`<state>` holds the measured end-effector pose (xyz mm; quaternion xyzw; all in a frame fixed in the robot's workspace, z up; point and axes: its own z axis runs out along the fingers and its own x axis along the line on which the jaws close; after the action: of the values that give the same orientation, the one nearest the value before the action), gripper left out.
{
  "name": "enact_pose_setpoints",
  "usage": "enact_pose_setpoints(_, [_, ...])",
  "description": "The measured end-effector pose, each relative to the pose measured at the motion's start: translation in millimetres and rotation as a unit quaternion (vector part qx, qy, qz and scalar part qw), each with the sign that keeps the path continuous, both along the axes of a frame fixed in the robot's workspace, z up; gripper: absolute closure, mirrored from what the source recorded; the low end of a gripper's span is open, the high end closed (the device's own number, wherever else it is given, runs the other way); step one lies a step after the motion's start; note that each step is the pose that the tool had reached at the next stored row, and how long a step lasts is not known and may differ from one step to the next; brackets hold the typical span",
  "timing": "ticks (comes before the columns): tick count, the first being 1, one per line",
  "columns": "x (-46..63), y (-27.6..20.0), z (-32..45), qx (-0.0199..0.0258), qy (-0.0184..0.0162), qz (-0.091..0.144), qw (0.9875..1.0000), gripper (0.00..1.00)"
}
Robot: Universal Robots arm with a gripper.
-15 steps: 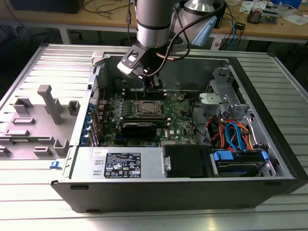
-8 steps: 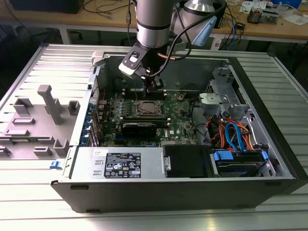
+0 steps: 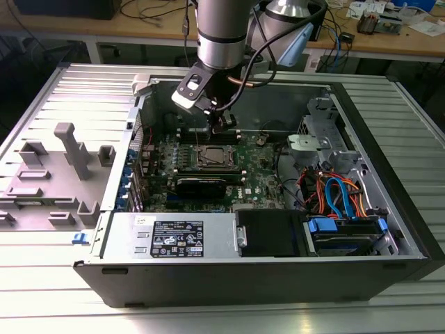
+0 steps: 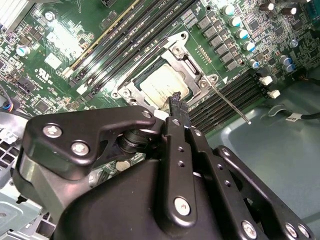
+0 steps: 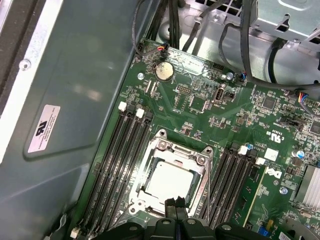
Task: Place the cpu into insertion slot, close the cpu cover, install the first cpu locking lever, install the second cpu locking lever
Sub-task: 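Install the first cpu locking lever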
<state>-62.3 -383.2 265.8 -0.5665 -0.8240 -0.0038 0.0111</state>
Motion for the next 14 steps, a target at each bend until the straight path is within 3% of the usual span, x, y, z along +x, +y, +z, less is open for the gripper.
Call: enact_pose_setpoints(14, [0.0, -0.2, 0.0, 0.0006, 0.0, 0.025, 0.9997, 0.89])
